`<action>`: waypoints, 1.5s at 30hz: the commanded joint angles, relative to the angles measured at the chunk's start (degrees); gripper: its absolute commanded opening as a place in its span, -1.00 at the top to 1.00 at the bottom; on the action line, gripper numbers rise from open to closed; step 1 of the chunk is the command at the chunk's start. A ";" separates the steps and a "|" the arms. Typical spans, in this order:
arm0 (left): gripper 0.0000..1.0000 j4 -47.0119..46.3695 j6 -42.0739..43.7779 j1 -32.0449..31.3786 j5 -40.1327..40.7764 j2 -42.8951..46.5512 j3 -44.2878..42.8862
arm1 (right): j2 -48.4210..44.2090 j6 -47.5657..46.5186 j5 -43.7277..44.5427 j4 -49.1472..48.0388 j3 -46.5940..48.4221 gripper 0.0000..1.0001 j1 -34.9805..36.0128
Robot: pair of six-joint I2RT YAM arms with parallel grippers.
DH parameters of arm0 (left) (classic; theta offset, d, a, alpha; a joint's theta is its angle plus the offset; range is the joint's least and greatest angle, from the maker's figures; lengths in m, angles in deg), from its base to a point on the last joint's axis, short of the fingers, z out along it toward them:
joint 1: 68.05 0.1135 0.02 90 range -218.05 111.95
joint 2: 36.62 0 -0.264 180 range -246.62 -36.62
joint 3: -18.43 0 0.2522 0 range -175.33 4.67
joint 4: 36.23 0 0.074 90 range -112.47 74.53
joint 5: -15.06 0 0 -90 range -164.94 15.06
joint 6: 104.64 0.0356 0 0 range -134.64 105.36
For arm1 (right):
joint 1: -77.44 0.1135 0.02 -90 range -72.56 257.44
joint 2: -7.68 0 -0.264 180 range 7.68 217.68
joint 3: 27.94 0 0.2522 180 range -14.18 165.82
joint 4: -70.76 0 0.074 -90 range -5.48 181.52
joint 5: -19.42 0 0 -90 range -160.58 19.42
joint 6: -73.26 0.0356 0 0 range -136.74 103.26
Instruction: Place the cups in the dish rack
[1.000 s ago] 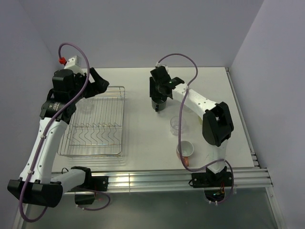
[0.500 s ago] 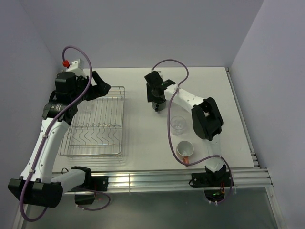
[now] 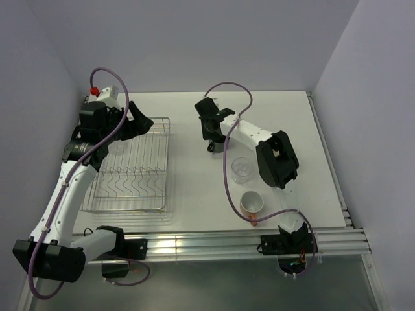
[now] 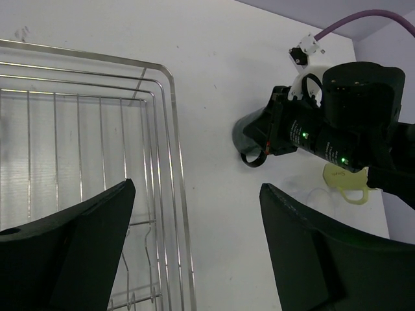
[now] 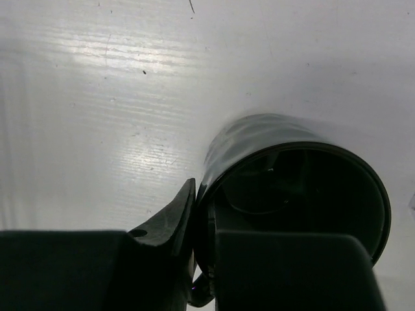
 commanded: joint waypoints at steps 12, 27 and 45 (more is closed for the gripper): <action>-0.79 -22.89 -13.24 -0.04 -22.89 -0.56 8.02 | -38.05 1.68 -23.40 -14.15 -14.79 1.00 -1.16; -0.87 -60.07 -32.84 -1.44 -40.32 -3.20 17.16 | -56.36 27.17 -52.08 -58.37 -41.97 1.00 -6.09; -0.98 -63.77 -33.29 -10.14 -42.08 -10.06 13.56 | -55.04 40.44 -54.45 -78.77 -45.66 1.00 -6.97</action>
